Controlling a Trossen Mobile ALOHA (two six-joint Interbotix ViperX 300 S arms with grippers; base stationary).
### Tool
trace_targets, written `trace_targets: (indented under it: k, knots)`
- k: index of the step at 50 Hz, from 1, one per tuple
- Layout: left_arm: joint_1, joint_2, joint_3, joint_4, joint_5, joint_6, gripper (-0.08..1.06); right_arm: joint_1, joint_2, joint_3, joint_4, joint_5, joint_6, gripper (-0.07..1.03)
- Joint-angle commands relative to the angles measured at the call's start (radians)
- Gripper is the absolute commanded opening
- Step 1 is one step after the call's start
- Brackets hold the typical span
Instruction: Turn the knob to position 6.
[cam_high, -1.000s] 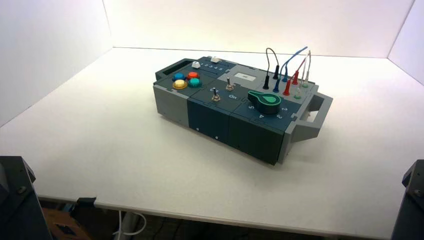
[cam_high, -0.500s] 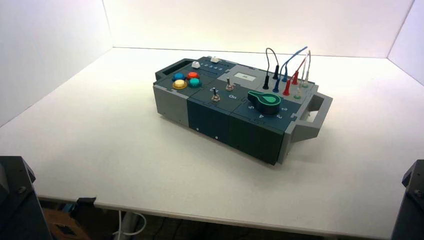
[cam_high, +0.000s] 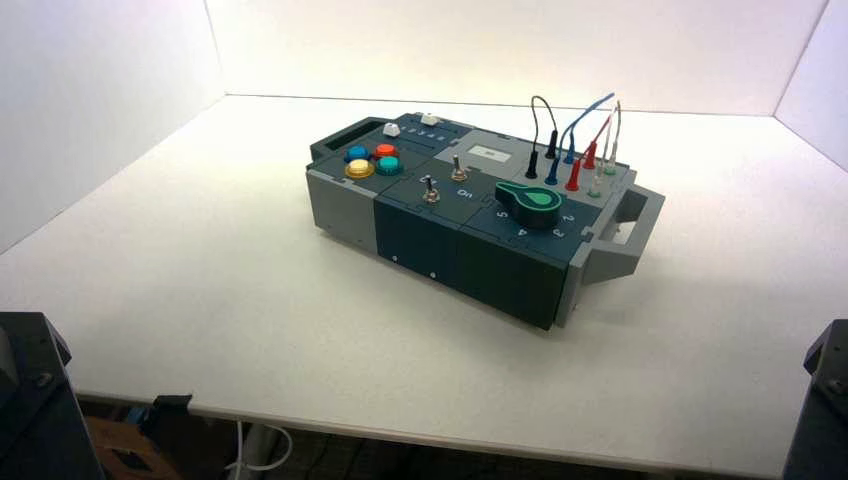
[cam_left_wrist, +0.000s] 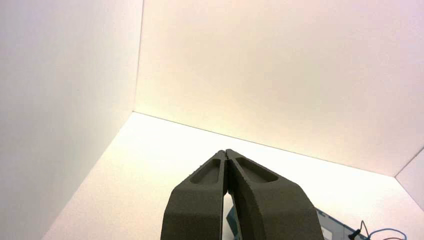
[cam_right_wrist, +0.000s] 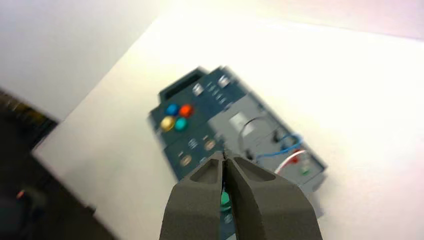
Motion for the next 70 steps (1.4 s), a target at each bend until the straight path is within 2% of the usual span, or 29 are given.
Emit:
trace_targets:
  k: [1,30,46,70]
  knots:
    - [-0.003,0.008,-0.012,-0.002,-0.003,-0.003,-0.03,0.038,0.078,-0.060,0.018,0.015,-0.002,-0.02]
    - [-0.003,0.009,0.018,-0.002,-0.005,-0.012,-0.03,0.187,0.482,-0.184,0.041,0.041,-0.003,-0.02]
    - [-0.003,0.008,0.026,-0.002,-0.002,-0.014,-0.03,0.189,0.618,-0.184,0.041,0.031,-0.006,-0.02]
    - [-0.003,0.008,0.028,-0.002,0.006,-0.012,-0.03,0.189,0.718,-0.189,0.044,0.014,-0.008,-0.02]
